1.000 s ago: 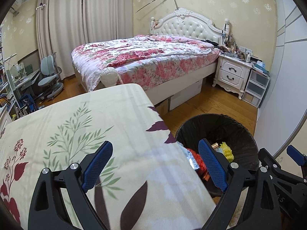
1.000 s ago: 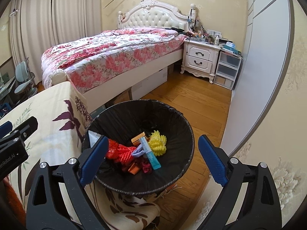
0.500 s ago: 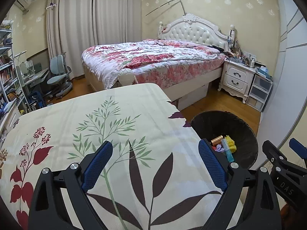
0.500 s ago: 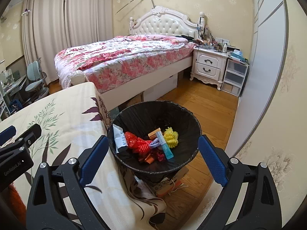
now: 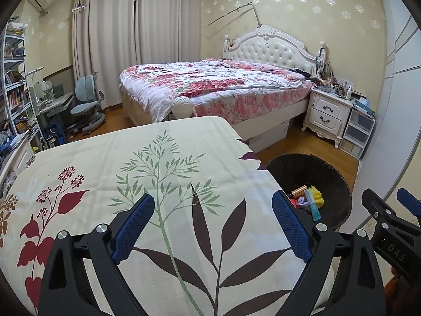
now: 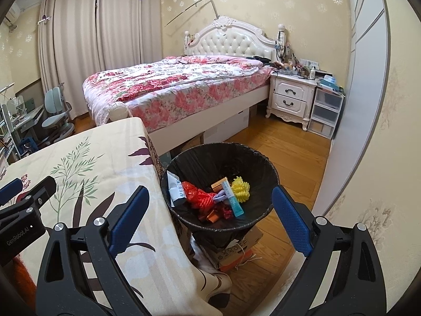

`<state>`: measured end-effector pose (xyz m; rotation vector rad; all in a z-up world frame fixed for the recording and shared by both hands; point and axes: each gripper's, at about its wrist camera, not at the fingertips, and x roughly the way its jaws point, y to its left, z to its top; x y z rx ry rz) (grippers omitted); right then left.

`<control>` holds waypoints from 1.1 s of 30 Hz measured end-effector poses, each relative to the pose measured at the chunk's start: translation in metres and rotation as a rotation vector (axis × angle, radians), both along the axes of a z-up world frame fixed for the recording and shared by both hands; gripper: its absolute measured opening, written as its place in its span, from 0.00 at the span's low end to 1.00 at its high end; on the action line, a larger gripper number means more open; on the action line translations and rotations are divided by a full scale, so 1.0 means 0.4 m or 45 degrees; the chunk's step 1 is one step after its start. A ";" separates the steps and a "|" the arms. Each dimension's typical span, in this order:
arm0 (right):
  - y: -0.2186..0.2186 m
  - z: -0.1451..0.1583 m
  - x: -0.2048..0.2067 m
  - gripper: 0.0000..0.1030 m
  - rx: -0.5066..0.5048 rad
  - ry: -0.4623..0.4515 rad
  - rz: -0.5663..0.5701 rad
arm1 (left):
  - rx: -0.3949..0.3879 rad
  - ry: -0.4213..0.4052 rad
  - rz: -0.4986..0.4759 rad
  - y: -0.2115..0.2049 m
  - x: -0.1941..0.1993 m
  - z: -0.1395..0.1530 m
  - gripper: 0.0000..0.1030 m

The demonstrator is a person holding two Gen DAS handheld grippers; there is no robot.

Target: Collect trash

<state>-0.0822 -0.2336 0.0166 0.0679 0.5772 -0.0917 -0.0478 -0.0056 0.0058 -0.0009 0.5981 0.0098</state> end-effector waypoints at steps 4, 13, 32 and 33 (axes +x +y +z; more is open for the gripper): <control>-0.001 -0.001 -0.003 0.89 -0.006 -0.003 -0.005 | 0.000 0.000 -0.003 0.000 0.000 -0.001 0.88; -0.001 -0.002 -0.003 0.89 -0.002 -0.003 -0.004 | -0.002 0.002 -0.004 -0.004 -0.005 0.001 0.88; 0.006 -0.001 -0.007 0.89 -0.007 -0.007 0.003 | -0.008 -0.001 0.007 0.000 -0.013 0.000 0.88; 0.006 -0.001 -0.007 0.89 -0.007 -0.008 0.003 | -0.009 -0.002 0.006 0.001 -0.013 0.000 0.88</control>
